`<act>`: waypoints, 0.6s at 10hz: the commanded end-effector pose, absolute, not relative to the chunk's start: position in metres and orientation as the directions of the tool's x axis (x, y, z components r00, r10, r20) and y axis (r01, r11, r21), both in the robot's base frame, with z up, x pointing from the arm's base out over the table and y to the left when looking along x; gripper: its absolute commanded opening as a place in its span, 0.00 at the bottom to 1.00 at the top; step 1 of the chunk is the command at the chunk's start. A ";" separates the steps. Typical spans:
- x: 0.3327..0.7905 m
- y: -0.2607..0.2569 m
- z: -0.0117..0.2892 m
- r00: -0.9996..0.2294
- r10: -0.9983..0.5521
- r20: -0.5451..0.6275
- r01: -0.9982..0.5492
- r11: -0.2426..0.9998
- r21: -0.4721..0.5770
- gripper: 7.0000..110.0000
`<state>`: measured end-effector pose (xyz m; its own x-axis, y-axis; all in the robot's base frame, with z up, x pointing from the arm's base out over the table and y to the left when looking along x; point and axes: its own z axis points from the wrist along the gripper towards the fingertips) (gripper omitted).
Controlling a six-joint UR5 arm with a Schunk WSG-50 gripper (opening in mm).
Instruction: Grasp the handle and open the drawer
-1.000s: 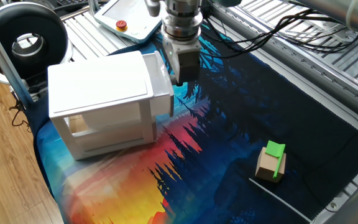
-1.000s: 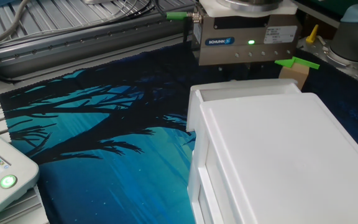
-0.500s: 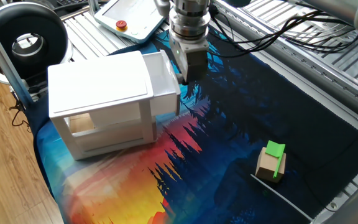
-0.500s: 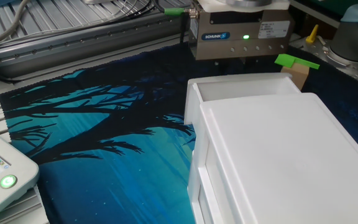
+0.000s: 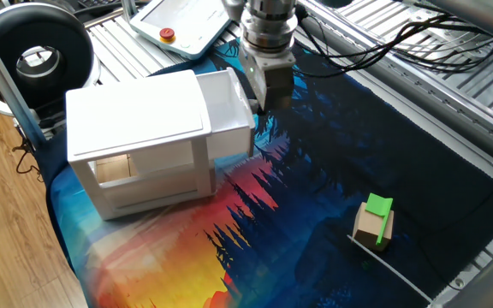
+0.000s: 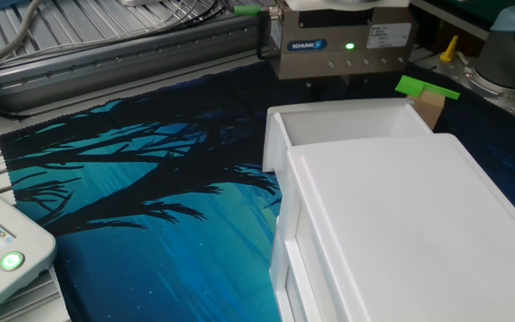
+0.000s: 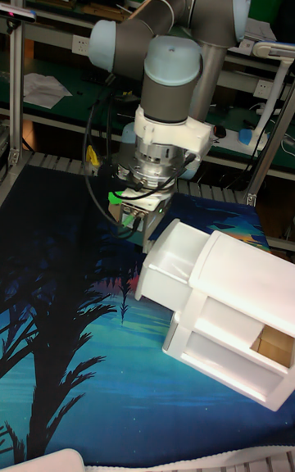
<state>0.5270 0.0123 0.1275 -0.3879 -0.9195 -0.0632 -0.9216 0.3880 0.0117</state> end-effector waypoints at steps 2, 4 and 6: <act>0.521 -0.001 0.130 -0.378 -0.921 -0.099 -0.926 0.377 0.021 0.00; 0.520 -0.007 0.131 -0.373 -0.920 -0.118 -0.927 0.373 0.027 0.00; 0.518 -0.008 0.132 -0.380 -0.917 -0.118 -0.925 0.380 0.029 0.00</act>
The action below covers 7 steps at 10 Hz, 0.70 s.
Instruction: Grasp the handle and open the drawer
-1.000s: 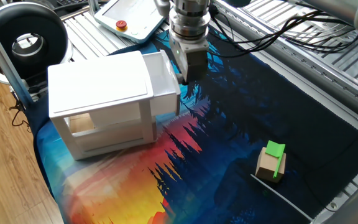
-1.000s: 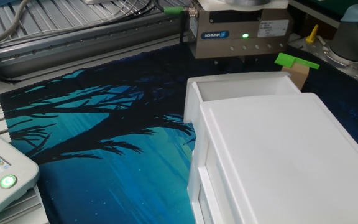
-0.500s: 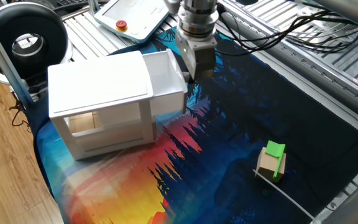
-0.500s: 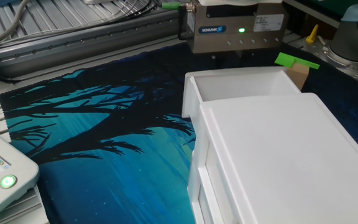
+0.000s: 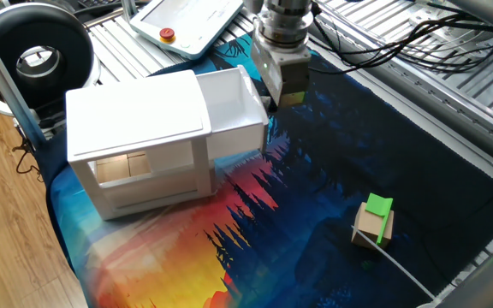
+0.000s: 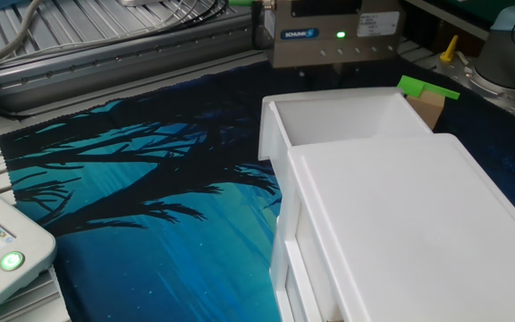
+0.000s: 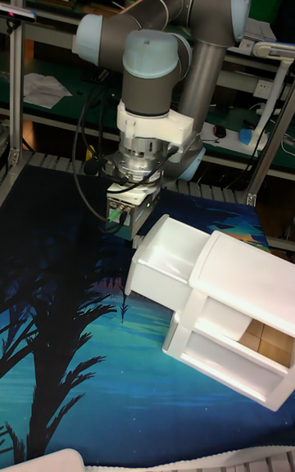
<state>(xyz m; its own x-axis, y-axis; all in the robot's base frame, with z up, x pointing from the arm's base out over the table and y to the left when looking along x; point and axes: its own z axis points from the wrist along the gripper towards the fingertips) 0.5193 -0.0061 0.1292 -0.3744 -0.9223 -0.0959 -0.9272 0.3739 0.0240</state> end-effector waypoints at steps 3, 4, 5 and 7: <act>0.520 -0.010 0.131 -0.380 -0.918 -0.112 -0.925 0.381 0.020 0.00; 0.521 -0.009 0.131 -0.365 -0.924 -0.119 -0.931 0.366 0.014 0.00; 0.521 -0.009 0.131 -0.350 -0.929 -0.119 -0.936 0.351 0.013 0.00; 0.520 -0.008 0.131 -0.343 -0.932 -0.119 -0.939 0.343 0.020 0.57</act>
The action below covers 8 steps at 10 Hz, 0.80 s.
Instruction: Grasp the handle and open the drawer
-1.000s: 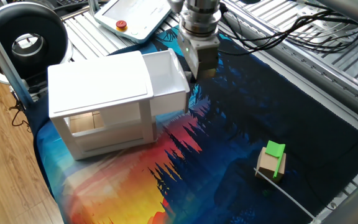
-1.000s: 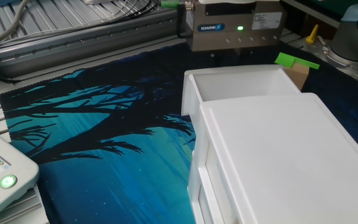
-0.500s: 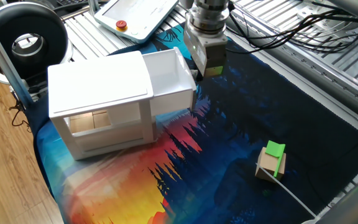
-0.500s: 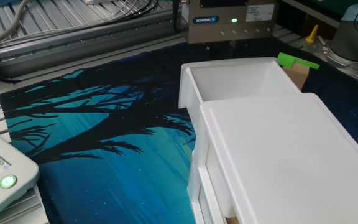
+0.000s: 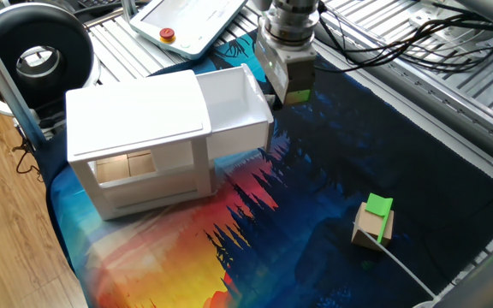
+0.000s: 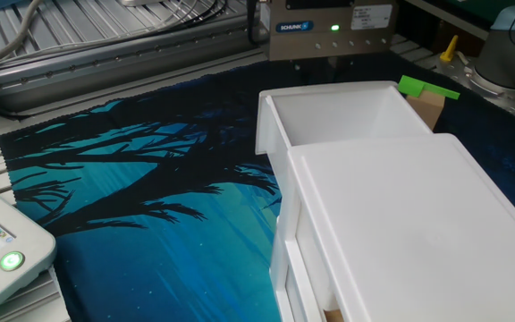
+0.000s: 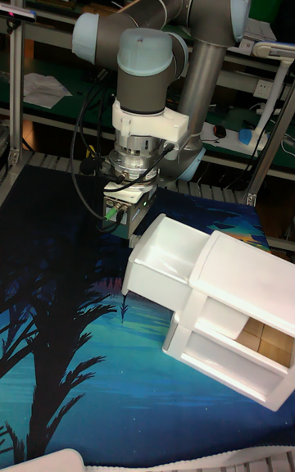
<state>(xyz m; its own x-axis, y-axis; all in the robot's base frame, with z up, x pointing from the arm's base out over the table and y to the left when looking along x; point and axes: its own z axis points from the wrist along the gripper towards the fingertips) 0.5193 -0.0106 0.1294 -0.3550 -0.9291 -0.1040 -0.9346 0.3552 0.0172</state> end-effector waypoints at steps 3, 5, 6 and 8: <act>0.520 -0.008 0.131 -0.348 -0.930 -0.119 -0.937 0.348 0.022 0.57; 0.517 -0.011 0.132 -0.372 -0.922 -0.106 -0.928 0.371 0.028 0.57; 0.517 -0.015 0.134 -0.411 -0.907 -0.092 -0.911 0.411 0.020 0.57; 0.514 -0.025 0.140 -0.453 -0.889 -0.063 -0.891 0.453 0.010 0.57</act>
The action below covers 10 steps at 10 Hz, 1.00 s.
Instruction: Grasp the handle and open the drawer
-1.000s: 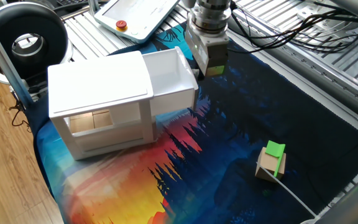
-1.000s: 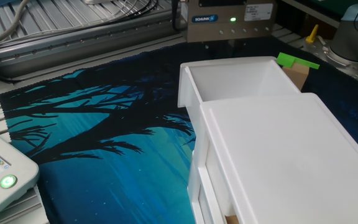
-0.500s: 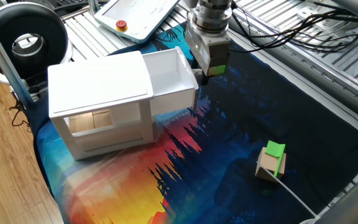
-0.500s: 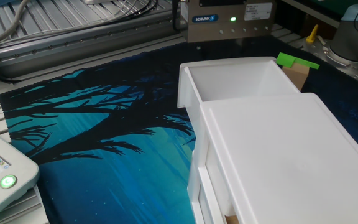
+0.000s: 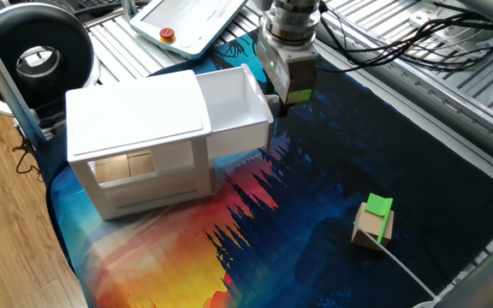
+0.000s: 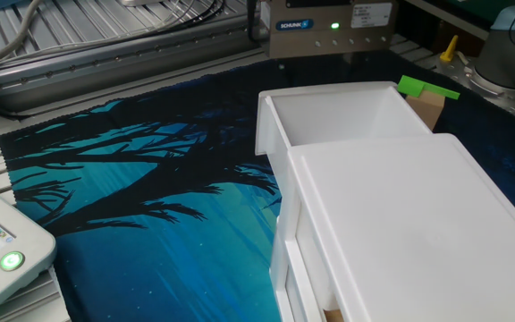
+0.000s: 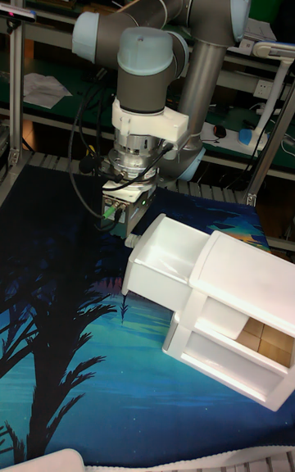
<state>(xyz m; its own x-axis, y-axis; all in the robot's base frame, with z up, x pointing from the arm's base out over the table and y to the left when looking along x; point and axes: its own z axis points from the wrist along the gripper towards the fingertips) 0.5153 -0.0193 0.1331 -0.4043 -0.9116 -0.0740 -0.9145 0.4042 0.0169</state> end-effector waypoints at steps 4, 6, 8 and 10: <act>0.508 -0.030 0.172 -0.479 -0.877 -0.036 -0.878 0.479 0.009 0.57; 0.507 -0.030 0.192 -0.505 -0.863 -0.020 -0.863 0.505 0.007 0.57; 0.511 -0.026 0.206 -0.585 -0.811 -0.029 -0.811 0.585 -0.021 0.57; 0.516 -0.019 0.210 -0.723 -0.689 -0.052 -0.688 0.725 -0.030 0.57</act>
<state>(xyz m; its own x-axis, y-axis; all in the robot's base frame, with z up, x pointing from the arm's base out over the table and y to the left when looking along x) 0.5114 -0.0271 0.1961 -0.5993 -0.8001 -0.0240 -0.7999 0.5998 -0.0196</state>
